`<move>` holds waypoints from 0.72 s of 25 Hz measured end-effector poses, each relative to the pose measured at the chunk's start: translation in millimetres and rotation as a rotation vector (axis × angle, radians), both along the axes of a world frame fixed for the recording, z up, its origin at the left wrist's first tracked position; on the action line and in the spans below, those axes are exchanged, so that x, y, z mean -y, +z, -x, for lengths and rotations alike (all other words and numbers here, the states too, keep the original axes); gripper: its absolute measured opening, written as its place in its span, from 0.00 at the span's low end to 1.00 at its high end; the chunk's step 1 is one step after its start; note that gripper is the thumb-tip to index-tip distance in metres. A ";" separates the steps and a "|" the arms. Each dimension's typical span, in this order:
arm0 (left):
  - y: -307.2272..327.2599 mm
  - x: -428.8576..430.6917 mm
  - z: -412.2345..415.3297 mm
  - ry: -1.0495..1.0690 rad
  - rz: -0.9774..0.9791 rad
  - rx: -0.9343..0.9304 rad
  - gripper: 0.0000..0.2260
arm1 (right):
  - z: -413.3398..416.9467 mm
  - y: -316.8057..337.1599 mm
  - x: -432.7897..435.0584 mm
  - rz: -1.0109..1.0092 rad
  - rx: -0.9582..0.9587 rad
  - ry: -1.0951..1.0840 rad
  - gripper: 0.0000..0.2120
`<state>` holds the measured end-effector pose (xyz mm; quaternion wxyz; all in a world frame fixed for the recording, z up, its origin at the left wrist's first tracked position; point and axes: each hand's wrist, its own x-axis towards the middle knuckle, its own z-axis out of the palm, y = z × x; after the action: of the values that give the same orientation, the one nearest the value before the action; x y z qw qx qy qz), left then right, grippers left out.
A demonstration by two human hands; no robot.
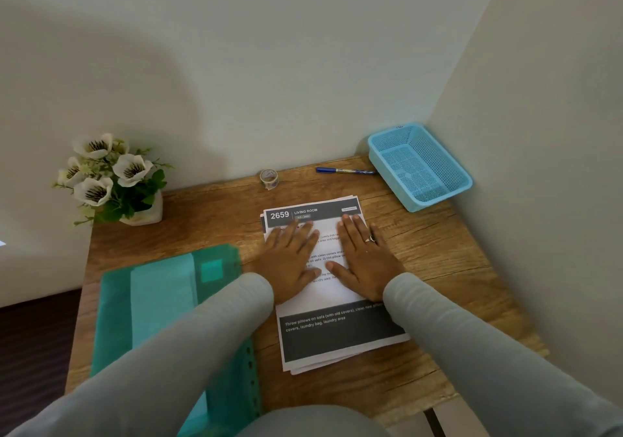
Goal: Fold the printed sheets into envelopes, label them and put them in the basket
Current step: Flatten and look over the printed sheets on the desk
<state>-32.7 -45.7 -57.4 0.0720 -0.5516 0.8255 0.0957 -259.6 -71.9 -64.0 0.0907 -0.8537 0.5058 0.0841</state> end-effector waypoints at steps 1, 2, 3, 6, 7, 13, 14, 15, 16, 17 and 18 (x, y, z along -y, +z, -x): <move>1.0 7.2 -10.7 0.061 -0.019 0.013 0.41 | 0.6 1.2 -0.1 -0.005 -0.003 0.002 0.45; 1.7 13.0 -23.2 0.129 -0.046 0.033 0.45 | 0.6 2.6 -0.5 -0.010 -0.008 0.001 0.45; 1.7 17.2 -34.1 0.180 -0.071 0.054 0.49 | 0.1 4.4 -1.3 -0.013 -0.013 -0.006 0.45; -2.2 21.9 -47.7 0.199 -0.097 0.075 0.54 | -13.4 10.1 -7.5 -0.024 -0.029 -0.004 0.47; -3.5 22.2 -47.4 0.194 -0.094 0.075 0.54 | -22.1 10.1 -11.4 -0.024 -0.031 0.044 0.47; -5.5 21.9 -49.0 0.186 -0.081 0.081 0.53 | -37.3 12.6 -0.1 -0.036 -0.046 0.243 0.43; -5.4 21.7 -49.3 0.184 -0.080 0.078 0.53 | -30.6 15.5 8.4 -0.042 -0.061 0.206 0.44; -5.4 21.6 -49.3 0.183 -0.081 0.073 0.54 | -22.8 18.5 17.5 -0.049 -0.074 0.154 0.44; -5.4 21.7 -49.2 0.182 -0.083 0.069 0.54 | -15.0 21.4 26.7 -0.060 -0.082 0.095 0.45; -5.4 21.9 -49.3 0.183 -0.084 0.066 0.55 | -7.5 24.0 35.2 -0.074 -0.087 0.039 0.46; -5.5 21.7 -49.8 0.185 -0.083 0.065 0.55 | -1.3 26.2 42.2 -0.086 -0.092 -0.012 0.46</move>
<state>17.2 -67.4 -62.9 0.1122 -0.6249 0.7635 0.1180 -258.3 -114.1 -37.8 0.1044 -0.8412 0.5104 0.1446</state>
